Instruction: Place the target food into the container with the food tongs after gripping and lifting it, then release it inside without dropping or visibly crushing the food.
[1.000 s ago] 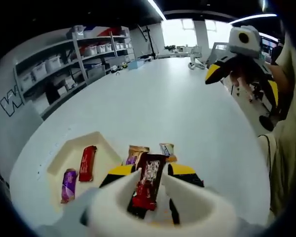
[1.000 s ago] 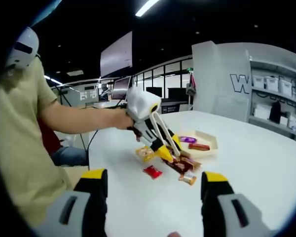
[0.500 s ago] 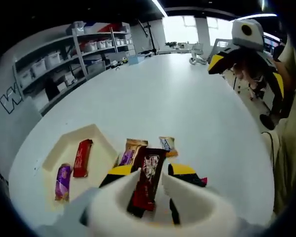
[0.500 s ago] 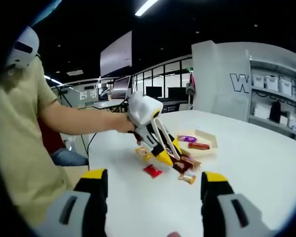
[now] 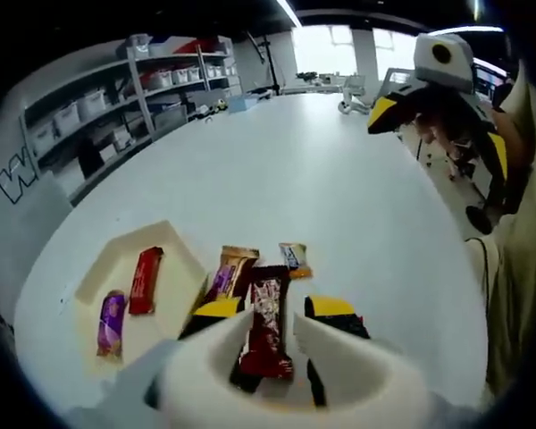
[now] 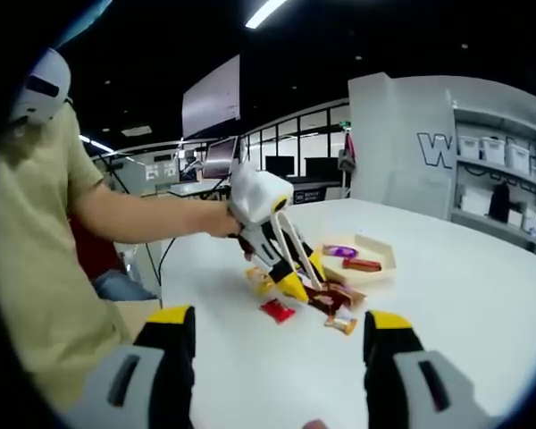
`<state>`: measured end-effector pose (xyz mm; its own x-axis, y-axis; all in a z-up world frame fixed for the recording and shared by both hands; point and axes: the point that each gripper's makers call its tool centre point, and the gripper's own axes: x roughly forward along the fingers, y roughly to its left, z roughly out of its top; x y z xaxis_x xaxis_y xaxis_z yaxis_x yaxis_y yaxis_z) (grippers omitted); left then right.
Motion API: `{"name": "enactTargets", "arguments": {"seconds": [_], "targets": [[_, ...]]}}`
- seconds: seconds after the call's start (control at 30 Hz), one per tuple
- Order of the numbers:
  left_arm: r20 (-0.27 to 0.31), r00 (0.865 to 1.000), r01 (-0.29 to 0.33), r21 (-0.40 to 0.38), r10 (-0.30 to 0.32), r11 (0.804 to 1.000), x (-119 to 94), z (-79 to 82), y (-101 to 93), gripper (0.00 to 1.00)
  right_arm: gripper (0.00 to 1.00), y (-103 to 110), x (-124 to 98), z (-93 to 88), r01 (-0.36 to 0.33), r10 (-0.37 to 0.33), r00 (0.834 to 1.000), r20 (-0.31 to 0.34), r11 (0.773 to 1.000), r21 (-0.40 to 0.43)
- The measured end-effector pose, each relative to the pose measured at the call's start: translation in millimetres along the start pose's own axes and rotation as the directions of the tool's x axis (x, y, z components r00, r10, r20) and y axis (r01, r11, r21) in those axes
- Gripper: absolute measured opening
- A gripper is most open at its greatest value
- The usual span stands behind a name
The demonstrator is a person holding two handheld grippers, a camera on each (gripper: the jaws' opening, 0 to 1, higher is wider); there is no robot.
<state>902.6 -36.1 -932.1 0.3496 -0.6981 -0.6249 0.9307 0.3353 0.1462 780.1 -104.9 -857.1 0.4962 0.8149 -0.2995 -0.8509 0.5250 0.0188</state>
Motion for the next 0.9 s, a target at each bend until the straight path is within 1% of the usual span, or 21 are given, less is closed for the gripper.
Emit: {"name": "enactTargets", "arguments": {"seconds": [0.1,0.17,0.4,0.57,0.73,0.9], "targets": [[0.015,1.000,-0.010,-0.012,0.010,1.000,0,4.4,2.0,0.25,0.76,0,0,0.4,0.000,0.000,1.000,0.000,1.000,0.000],[0.012,1.000,-0.016,-0.014,0.016,1.000,1,5.1,2.6,0.25,0.76,0,-1,0.2,0.002,-0.002,1.000,-0.002,1.000,-0.001],[-0.014,1.000,-0.021,-0.046,0.020,0.999,9,-0.2,2.7,0.25,0.76,0,-2,0.0,0.005,-0.005,1.000,-0.002,1.000,0.000],[-0.023,0.999,-0.030,-0.048,0.029,0.998,10,-2.0,4.1,0.26,0.75,0,-2,-1.2,0.005,-0.005,1.000,-0.004,1.000,0.001],[-0.038,0.999,-0.024,-0.065,0.021,0.998,13,-6.7,3.8,0.25,0.75,0,-2,-0.6,0.005,-0.005,1.000,-0.001,1.000,0.002],[-0.034,0.999,-0.020,-0.081,0.017,0.997,13,-6.4,3.6,0.25,0.75,0,-2,-2.0,0.004,-0.004,1.000,-0.004,1.000,0.003]]}}
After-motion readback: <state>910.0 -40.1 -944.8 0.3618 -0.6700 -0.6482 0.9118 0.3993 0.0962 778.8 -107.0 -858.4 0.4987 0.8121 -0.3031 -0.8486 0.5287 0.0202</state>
